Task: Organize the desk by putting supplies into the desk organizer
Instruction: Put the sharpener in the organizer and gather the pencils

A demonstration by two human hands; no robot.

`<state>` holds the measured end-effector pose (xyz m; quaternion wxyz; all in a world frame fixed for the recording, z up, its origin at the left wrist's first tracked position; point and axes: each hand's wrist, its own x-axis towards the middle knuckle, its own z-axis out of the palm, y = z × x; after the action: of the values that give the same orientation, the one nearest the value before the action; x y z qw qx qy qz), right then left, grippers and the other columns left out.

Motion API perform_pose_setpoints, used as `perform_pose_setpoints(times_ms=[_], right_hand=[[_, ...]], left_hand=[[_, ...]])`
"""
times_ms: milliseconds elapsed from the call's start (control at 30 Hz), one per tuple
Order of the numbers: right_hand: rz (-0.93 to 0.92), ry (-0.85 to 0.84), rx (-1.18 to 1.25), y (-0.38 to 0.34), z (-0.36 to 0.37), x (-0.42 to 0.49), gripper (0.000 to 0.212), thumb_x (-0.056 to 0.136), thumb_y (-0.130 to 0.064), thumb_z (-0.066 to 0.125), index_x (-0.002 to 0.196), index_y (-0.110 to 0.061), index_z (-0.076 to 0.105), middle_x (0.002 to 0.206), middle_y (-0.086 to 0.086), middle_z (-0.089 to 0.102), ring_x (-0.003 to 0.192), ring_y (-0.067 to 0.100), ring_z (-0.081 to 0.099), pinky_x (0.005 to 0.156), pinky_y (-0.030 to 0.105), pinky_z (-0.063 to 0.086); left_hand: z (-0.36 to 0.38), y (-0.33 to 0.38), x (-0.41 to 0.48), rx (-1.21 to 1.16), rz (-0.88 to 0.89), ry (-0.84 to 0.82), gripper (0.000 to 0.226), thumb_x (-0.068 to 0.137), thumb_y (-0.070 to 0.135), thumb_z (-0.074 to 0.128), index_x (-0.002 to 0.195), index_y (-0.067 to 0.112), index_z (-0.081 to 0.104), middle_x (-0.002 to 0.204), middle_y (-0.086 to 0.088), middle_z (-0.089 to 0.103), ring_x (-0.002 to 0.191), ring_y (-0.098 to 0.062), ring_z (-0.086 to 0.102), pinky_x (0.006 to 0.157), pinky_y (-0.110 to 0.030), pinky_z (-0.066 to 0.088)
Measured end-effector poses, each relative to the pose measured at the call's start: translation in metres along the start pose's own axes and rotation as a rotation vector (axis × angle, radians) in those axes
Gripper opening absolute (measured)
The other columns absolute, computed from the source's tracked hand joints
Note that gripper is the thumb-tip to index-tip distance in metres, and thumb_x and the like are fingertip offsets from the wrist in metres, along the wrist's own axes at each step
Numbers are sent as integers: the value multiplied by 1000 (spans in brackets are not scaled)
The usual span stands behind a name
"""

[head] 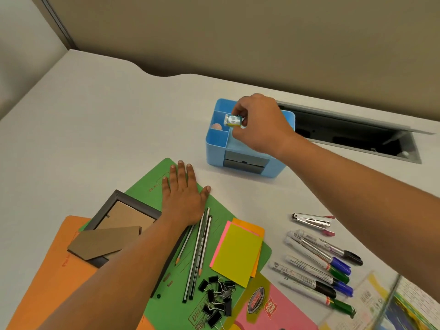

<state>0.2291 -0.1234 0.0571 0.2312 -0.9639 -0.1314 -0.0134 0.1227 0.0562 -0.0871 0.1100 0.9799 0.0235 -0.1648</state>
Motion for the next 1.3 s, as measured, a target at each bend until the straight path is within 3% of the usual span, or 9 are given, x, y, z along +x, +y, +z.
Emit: perform_pose_setpoints(times_ms=[167, 433, 667, 800, 867, 967, 1067, 1167, 1300], right_hand=[[-42, -55, -106, -10, 2, 20, 36, 78, -35, 75, 107, -17, 65, 102, 2, 52, 96, 21, 53, 78, 32, 43], [-86, -111, -212, -23, 10, 31, 16, 85, -13, 69, 101, -9, 67, 113, 10, 51, 97, 29, 56, 74, 31, 41], [-37, -68, -122, -9, 9, 29, 23, 82, 1, 59, 94, -16, 68, 103, 3, 52, 97, 25, 56, 78, 36, 50], [-37, 2, -39, -5, 5, 9, 11, 86, -18, 60, 92, -20, 69, 101, -1, 60, 89, 19, 58, 79, 40, 52], [-37, 64, 24, -3, 5, -11, 10, 87, -21, 59, 91, -24, 68, 98, -5, 62, 85, 15, 58, 79, 38, 52], [-5, 122, 118, 1, 6, -51, 10, 87, -20, 61, 92, -25, 67, 96, -8, 63, 80, 10, 59, 77, 30, 53], [57, 128, 202, 6, 11, -101, 7, 84, -15, 65, 89, -19, 69, 89, -4, 65, 77, 10, 60, 75, 28, 53], [159, 119, 297, 14, 27, -155, 8, 82, -12, 68, 88, -16, 70, 86, -3, 67, 76, 11, 64, 74, 33, 56], [228, 44, 317, 21, 52, -218, 12, 87, -24, 70, 98, -21, 68, 102, -5, 64, 85, 7, 62, 74, 33, 54]], left_hand=[[0, 1, 0, 3, -3, 0, 77, 98, 57, 12, 150, 10, -20, 157, -13, -27, 144, -30, -25, 116, -48, -13], [0, 1, -1, -2, -7, 0, 77, 98, 56, 12, 150, 10, -21, 156, -13, -29, 144, -30, -27, 117, -47, -13], [0, 2, -2, -2, -8, 3, 76, 98, 56, 11, 149, 10, -22, 156, -13, -30, 143, -30, -27, 115, -46, -15], [-3, 1, 0, -8, -9, -21, 77, 98, 57, 13, 150, 10, -20, 157, -13, -28, 144, -30, -26, 116, -46, -13], [-9, 2, -2, -37, 5, -18, 77, 99, 56, 18, 153, 9, -11, 159, -14, -21, 146, -30, -21, 119, -45, -8], [-19, 6, -17, -147, 93, 113, 67, 100, 52, 28, 152, 10, 23, 162, -12, 6, 149, -27, -5, 121, -43, 3], [-24, 8, -51, -250, 176, 312, 47, 98, 46, 45, 133, 16, 54, 146, -5, 45, 138, -25, 34, 112, -40, 29], [-19, 9, -94, -264, 192, 405, 32, 94, 39, 56, 117, 19, 64, 116, 2, 61, 107, -19, 56, 89, -35, 44], [-3, 4, -142, -278, 165, 320, 30, 92, 37, 59, 117, 21, 64, 110, 5, 61, 96, -15, 59, 75, -29, 48]])
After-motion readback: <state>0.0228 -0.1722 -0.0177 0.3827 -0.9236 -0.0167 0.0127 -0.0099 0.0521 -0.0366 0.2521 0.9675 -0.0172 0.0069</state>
